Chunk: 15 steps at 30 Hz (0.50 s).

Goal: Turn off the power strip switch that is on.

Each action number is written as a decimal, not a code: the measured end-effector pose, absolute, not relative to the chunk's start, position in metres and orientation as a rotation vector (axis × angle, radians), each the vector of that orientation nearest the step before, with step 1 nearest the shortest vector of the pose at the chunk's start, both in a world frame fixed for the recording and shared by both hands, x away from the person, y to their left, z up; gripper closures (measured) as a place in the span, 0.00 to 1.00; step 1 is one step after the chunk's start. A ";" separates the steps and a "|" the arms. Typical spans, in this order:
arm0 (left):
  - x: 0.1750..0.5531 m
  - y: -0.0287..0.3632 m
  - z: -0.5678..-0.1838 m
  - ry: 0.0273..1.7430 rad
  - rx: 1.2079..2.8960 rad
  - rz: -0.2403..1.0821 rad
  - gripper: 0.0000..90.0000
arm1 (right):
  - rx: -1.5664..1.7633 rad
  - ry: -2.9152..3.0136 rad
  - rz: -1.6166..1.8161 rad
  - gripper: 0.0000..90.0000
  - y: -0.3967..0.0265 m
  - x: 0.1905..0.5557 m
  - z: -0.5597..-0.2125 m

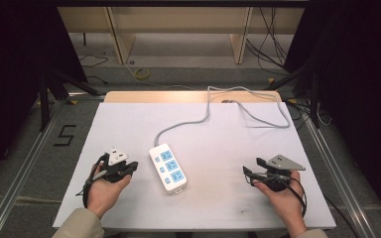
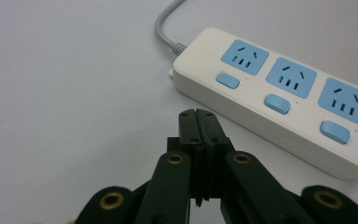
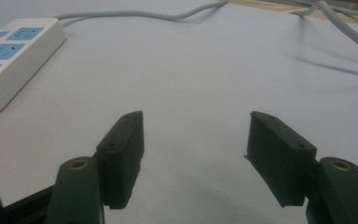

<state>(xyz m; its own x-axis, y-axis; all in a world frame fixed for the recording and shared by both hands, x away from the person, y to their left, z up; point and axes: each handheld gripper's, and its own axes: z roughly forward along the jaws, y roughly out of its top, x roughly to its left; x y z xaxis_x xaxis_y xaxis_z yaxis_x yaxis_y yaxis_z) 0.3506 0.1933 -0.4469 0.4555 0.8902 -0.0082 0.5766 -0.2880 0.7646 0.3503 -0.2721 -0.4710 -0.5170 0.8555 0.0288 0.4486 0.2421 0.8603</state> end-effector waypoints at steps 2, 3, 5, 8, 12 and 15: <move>0.353 0.192 -0.445 1.228 1.989 0.555 0.99 | 1.192 2.067 1.201 0.42 -0.273 0.350 -0.471; 0.354 0.190 -0.444 1.227 1.996 0.552 0.99 | 1.192 2.065 1.199 0.42 -0.274 0.350 -0.471; 0.355 0.188 -0.444 1.226 1.997 0.552 0.99 | 1.195 2.061 1.198 0.42 -0.274 0.350 -0.471; 0.356 0.185 -0.443 1.220 2.016 0.558 1.00 | 1.195 2.061 1.198 0.42 -0.273 0.350 -0.470; 0.359 0.180 -0.442 1.224 2.029 0.566 1.00 | 1.185 2.063 1.204 0.42 -0.272 0.350 -0.471; 0.361 0.177 -0.441 1.216 2.035 0.570 1.00 | 1.180 2.054 1.208 0.42 -0.273 0.349 -0.470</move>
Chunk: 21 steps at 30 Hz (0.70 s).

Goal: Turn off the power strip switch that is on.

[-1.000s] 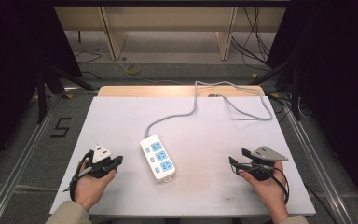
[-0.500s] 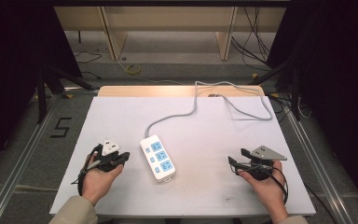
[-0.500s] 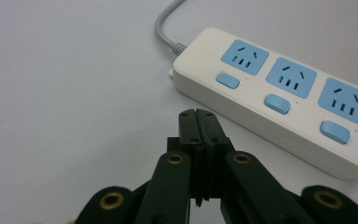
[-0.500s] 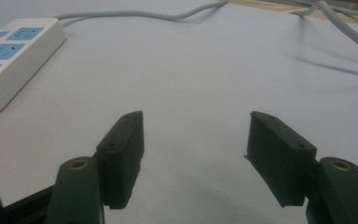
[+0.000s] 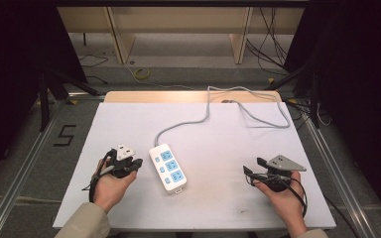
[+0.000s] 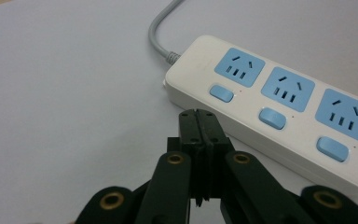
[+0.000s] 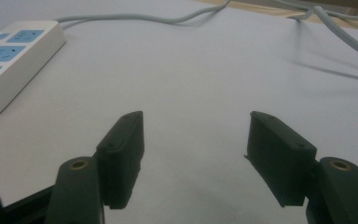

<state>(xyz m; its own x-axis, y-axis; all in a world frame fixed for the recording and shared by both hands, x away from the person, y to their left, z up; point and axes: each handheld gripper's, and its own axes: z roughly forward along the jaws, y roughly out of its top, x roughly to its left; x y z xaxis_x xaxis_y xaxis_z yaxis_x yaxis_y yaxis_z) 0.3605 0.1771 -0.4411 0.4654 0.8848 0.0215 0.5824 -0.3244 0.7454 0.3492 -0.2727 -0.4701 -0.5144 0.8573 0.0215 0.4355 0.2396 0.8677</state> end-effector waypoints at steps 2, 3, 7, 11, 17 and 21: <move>0.362 0.172 -0.440 1.207 2.046 0.569 1.00 | 1.177 2.058 1.209 0.42 -0.273 0.349 -0.470; 0.362 0.170 -0.439 1.206 2.049 0.567 1.00 | 1.179 2.060 1.210 0.42 -0.272 0.349 -0.470; 0.364 0.166 -0.439 1.201 2.051 0.566 1.00 | 1.172 2.064 1.212 0.42 -0.272 0.349 -0.470; 0.366 0.163 -0.439 1.197 2.066 0.560 1.00 | 1.169 2.068 1.213 0.42 -0.271 0.349 -0.470; 0.368 0.156 -0.438 1.190 2.079 0.557 1.00 | 1.165 2.072 1.215 0.41 -0.270 0.349 -0.470; 0.370 0.155 -0.438 1.192 2.084 0.551 1.00 | 1.165 2.073 1.218 0.41 -0.270 0.349 -0.470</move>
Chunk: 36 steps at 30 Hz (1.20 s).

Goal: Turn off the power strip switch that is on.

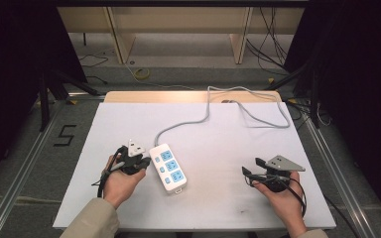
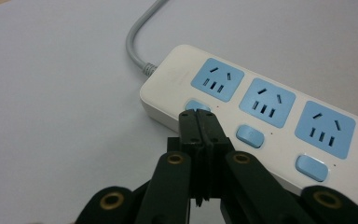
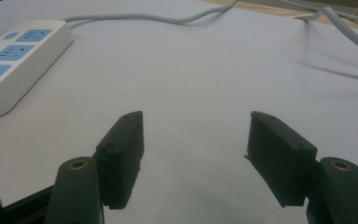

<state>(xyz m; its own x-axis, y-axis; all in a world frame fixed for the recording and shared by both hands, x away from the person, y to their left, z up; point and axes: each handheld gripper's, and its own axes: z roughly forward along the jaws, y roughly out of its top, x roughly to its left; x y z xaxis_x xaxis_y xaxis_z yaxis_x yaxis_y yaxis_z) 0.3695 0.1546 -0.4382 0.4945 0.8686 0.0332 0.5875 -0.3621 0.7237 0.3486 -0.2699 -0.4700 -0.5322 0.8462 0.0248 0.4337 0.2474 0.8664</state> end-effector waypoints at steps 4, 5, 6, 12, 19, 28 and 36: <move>0.371 0.154 -0.438 1.194 2.091 0.544 1.00 | 1.159 2.077 1.224 0.41 -0.269 0.348 -0.470; 0.372 0.153 -0.438 1.199 2.087 0.542 1.00 | 1.159 2.077 1.226 0.41 -0.269 0.348 -0.470; 0.372 0.152 -0.437 1.200 2.087 0.540 1.00 | 1.158 2.078 1.226 0.41 -0.269 0.348 -0.470; 0.375 0.151 -0.437 1.205 2.099 0.531 1.00 | 1.152 2.084 1.230 0.41 -0.269 0.348 -0.470; 0.377 0.147 -0.437 1.203 2.116 0.515 1.00 | 1.150 2.089 1.236 0.41 -0.268 0.347 -0.470; 0.380 0.146 -0.436 1.217 2.126 0.495 1.00 | 1.152 2.094 1.236 0.40 -0.267 0.347 -0.470; 0.384 0.146 -0.434 1.223 2.152 0.458 1.00 | 1.149 2.100 1.236 0.40 -0.267 0.347 -0.470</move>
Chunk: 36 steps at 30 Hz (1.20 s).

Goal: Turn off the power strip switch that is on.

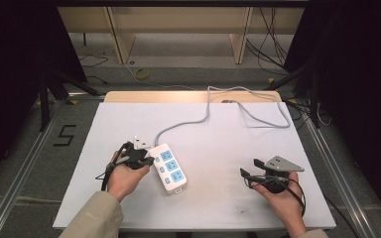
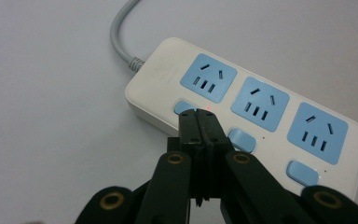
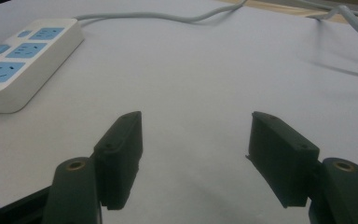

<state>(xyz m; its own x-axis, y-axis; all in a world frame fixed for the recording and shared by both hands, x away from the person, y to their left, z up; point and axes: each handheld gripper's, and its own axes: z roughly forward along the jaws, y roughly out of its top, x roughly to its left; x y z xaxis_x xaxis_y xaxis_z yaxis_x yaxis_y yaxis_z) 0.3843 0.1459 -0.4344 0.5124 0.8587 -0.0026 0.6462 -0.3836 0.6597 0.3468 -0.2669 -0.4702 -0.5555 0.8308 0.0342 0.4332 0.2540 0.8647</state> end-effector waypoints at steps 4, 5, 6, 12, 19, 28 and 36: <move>0.387 0.143 -0.433 1.227 2.148 0.443 1.00 | 1.146 2.105 1.236 0.40 -0.267 0.347 -0.470; 0.388 0.143 -0.433 1.224 2.158 0.439 1.00 | 1.146 2.105 1.236 0.40 -0.267 0.347 -0.470; 0.389 0.143 -0.432 1.221 2.163 0.439 1.00 | 1.147 2.106 1.236 0.40 -0.267 0.347 -0.470; 0.392 0.139 -0.429 1.219 2.186 0.448 1.00 | 1.147 2.105 1.237 0.40 -0.267 0.347 -0.471; 0.399 0.136 -0.427 1.219 2.225 0.438 1.00 | 1.148 2.107 1.236 0.40 -0.267 0.347 -0.471; 0.404 0.131 -0.426 1.210 2.273 0.434 1.00 | 1.154 2.105 1.240 0.40 -0.268 0.347 -0.471; 0.409 0.128 -0.427 1.212 2.302 0.423 1.00 | 1.155 2.104 1.241 0.40 -0.268 0.347 -0.471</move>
<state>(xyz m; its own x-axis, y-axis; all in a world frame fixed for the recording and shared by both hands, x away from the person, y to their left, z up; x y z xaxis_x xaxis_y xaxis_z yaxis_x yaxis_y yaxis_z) 0.4087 0.1277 -0.4271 0.5552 0.8307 0.0399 0.6755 -0.4784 0.5611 0.3475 -0.2677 -0.4709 -0.5570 0.8294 0.0423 0.4385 0.2504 0.8631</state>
